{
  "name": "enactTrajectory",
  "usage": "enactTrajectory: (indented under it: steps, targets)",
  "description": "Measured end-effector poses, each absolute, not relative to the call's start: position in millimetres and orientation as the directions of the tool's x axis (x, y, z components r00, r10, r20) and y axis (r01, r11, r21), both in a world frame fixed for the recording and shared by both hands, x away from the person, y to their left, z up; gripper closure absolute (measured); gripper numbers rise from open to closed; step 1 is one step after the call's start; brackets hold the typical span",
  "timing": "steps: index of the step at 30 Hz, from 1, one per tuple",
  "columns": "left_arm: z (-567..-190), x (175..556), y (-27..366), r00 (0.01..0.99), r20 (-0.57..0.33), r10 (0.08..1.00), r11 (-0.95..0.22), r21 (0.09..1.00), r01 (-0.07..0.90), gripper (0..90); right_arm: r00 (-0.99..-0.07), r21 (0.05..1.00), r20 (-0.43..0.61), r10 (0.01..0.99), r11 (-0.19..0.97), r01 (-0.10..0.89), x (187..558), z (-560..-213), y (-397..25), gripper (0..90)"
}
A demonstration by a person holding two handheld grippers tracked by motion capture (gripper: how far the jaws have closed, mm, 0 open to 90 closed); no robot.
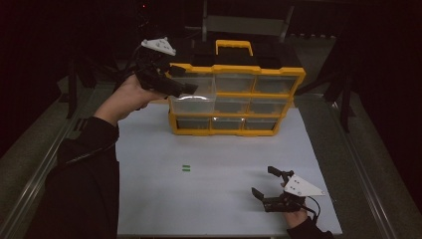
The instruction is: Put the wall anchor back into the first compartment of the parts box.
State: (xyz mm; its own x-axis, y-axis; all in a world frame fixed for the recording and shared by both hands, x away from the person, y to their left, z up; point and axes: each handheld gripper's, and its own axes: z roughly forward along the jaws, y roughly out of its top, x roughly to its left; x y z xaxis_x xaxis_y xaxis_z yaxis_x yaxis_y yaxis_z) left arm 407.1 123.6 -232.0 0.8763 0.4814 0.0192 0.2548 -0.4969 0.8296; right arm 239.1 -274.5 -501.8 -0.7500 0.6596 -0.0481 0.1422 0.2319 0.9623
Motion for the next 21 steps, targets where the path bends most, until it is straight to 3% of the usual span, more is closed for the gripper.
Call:
enactTrajectory:
  steps: [3, 4, 6, 21]
  targets:
    - [-232, 400, 128, 0.897, 0.018, 0.442, -0.483, 0.847, 0.221, 13.5, -0.750, 0.962, -0.049, 0.660, 0.234, 0.142, 239, -502, -275, 7.9]
    - [-232, 398, 130, 0.901, 0.018, 0.434, -0.484, 0.848, 0.216, 2.6, -0.749, 0.962, -0.050, 0.661, 0.234, 0.142, 239, -501, -274, 7.9]
    - [-233, 394, 134, 0.907, 0.014, 0.421, -0.472, 0.857, 0.206, 0.2, -0.749, 0.962, -0.050, 0.661, 0.234, 0.142, 239, -501, -274, 7.9]
    - [-265, 363, 159, 0.930, 0.005, 0.367, -0.457, 0.872, 0.176, 0.1, -0.750, 0.960, -0.049, 0.659, 0.237, 0.146, 238, -501, -273, 8.0]
